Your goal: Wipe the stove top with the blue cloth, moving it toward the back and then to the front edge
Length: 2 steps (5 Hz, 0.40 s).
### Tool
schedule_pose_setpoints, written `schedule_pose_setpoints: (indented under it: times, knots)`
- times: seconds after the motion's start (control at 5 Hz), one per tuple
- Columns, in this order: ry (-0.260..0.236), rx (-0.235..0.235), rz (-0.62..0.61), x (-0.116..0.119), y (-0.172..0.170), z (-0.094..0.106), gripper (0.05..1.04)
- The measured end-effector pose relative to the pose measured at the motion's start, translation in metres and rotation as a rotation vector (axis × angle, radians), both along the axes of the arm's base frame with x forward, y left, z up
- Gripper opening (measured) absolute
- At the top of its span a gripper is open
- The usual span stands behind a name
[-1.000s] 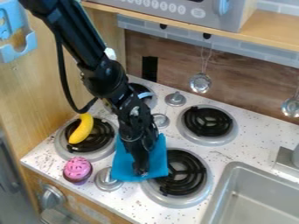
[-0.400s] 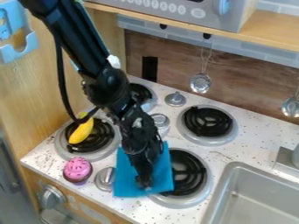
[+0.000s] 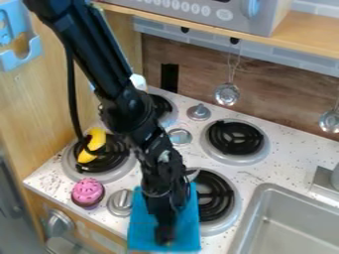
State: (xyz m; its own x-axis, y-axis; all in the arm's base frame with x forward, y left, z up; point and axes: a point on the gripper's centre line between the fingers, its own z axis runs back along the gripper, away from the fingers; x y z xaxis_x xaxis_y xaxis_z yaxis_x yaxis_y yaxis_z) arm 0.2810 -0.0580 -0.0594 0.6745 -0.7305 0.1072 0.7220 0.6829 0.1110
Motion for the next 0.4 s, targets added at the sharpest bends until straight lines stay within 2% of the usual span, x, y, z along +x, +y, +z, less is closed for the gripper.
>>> schedule_pose_setpoints:
  times: [0.2,0.4]
  knots:
    - [-0.017,-0.15,0.196,0.006,0.007,0.052,1.0]
    - [0.012,-0.258,0.449,-0.006,0.029,0.097,1.0]
